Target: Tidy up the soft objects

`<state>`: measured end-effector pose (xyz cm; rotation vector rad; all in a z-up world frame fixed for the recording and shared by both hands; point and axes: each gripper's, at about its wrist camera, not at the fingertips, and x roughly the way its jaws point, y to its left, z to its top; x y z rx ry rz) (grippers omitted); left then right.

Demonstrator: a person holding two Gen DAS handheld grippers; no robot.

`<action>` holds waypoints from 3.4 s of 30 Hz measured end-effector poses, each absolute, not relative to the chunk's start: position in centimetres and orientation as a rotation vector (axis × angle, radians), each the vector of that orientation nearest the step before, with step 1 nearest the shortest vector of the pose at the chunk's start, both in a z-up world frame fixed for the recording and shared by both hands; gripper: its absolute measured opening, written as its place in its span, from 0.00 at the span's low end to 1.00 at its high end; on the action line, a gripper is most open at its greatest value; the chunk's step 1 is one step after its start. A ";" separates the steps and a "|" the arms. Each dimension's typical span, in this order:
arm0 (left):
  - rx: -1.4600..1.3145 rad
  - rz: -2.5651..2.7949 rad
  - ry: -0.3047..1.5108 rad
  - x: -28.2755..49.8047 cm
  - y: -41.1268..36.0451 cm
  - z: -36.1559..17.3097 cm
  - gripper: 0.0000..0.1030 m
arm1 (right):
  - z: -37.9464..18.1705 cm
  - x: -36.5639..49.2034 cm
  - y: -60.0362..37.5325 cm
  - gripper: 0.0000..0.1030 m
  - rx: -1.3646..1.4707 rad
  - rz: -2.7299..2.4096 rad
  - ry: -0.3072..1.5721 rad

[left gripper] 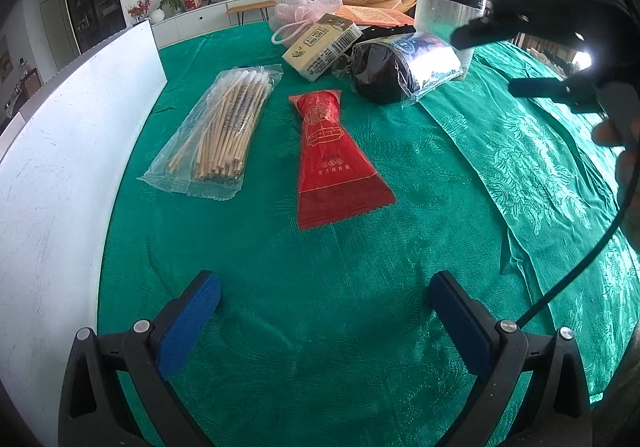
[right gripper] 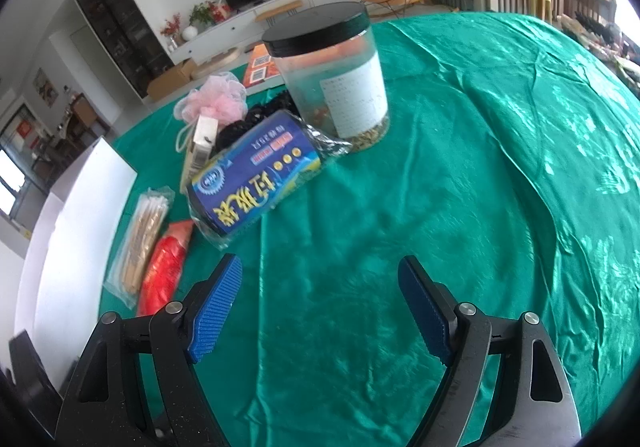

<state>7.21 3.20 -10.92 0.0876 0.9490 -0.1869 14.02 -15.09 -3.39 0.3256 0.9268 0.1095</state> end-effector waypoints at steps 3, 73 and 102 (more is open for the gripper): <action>0.088 -0.186 0.949 7.2 3.2 -10.9 1.00 | -3.1 19.3 -12.4 0.81 0.375 0.150 0.994; 0.086 -0.182 0.948 7.2 3.2 -10.9 1.00 | -8.1 7.7 -21.9 0.84 0.070 -0.134 0.915; 0.086 -0.181 0.948 7.2 3.1 -11.0 1.00 | -8.1 7.6 -21.8 0.85 0.069 -0.134 0.915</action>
